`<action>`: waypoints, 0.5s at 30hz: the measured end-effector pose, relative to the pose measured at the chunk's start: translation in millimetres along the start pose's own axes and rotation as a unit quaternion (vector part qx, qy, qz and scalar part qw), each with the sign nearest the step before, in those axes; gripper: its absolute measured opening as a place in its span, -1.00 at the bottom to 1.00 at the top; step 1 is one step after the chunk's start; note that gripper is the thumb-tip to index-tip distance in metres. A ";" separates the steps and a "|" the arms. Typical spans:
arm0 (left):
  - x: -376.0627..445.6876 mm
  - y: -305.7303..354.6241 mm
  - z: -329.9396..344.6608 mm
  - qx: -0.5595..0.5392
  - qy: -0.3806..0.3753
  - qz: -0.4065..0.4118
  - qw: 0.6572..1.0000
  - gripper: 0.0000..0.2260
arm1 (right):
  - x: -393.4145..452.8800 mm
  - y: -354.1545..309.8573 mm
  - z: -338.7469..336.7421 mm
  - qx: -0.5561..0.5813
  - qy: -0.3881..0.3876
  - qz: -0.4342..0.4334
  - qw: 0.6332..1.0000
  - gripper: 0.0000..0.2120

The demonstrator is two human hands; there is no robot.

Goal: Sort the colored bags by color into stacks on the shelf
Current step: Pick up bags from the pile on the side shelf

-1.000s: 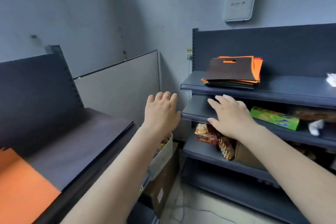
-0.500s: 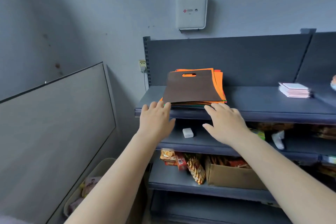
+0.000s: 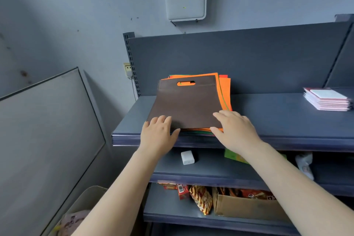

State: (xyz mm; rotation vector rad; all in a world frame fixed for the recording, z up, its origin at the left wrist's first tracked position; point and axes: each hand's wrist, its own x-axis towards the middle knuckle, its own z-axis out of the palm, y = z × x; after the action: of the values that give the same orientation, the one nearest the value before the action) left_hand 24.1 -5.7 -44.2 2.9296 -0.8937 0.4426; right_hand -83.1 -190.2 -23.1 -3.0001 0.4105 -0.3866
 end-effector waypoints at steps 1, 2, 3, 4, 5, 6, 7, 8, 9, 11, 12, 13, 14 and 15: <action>8.7 1.7 5.4 -0.005 -0.004 -0.005 1.000 -0.63 | 9.8 6.6 2.0 0.011 -0.002 0.004 1.000 -0.53; 16.7 3.2 10.5 -0.012 -0.008 -0.011 1.000 -0.61 | 19.5 13.1 4.0 0.020 -0.005 0.009 1.000 -0.54; 23.9 4.4 15.1 -0.022 -0.011 -0.016 1.000 -0.59 | 29.0 19.1 6.1 0.025 -0.007 0.015 1.000 -0.55; 30.3 5.5 19.1 -0.034 -0.010 -0.022 0.999 -0.58 | 38.2 25.0 8.8 0.029 -0.009 0.024 0.999 -0.56; 35.8 6.6 22.5 -0.047 -0.007 -0.026 0.999 -0.57 | 46.4 30.6 11.7 0.035 -0.009 0.039 0.999 -0.57; 40.0 7.6 25.2 -0.058 -0.001 -0.026 0.998 -0.56 | 53.6 35.7 15.0 0.044 -0.008 0.059 0.997 -0.57; 43.6 9.0 27.6 -0.066 0.006 -0.022 0.998 -0.56 | 59.7 40.4 18.5 0.054 -0.007 0.081 0.995 -0.56; 46.4 10.7 30.2 -0.074 0.010 -0.015 0.997 -0.56 | 64.2 44.7 22.3 0.065 -0.005 0.104 0.992 -0.56; 48.4 12.6 32.5 -0.081 0.010 -0.005 0.997 -0.56 | 67.4 48.8 26.3 0.079 -0.003 0.125 0.989 -0.55; 52.0 16.0 36.4 -0.094 0.008 0.015 0.995 -0.56 | 71.8 56.0 33.1 0.121 0.008 0.157 0.980 -0.56; 53.7 17.5 37.9 -0.102 0.006 0.022 0.995 -0.55 | 73.2 59.3 35.8 0.146 0.014 0.168 0.975 -0.58; 55.4 19.0 38.7 -0.112 0.003 0.029 0.993 -0.55 | 74.4 61.9 37.8 0.174 0.022 0.177 0.968 -0.63; 57.3 20.5 38.8 -0.124 0.001 0.036 0.992 -0.55 | 74.8 64.1 39.1 0.209 0.035 0.182 0.960 -0.69; 59.0 21.5 38.7 -0.135 -0.001 0.044 0.990 -0.55 | 75.0 65.7 39.9 0.244 0.054 0.182 0.951 -0.75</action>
State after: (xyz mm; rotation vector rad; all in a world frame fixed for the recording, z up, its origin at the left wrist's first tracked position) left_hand 68.9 -60.4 -65.3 2.6550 -0.9991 0.2960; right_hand -19.4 -271.8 -51.8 -2.3686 0.7397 -0.5255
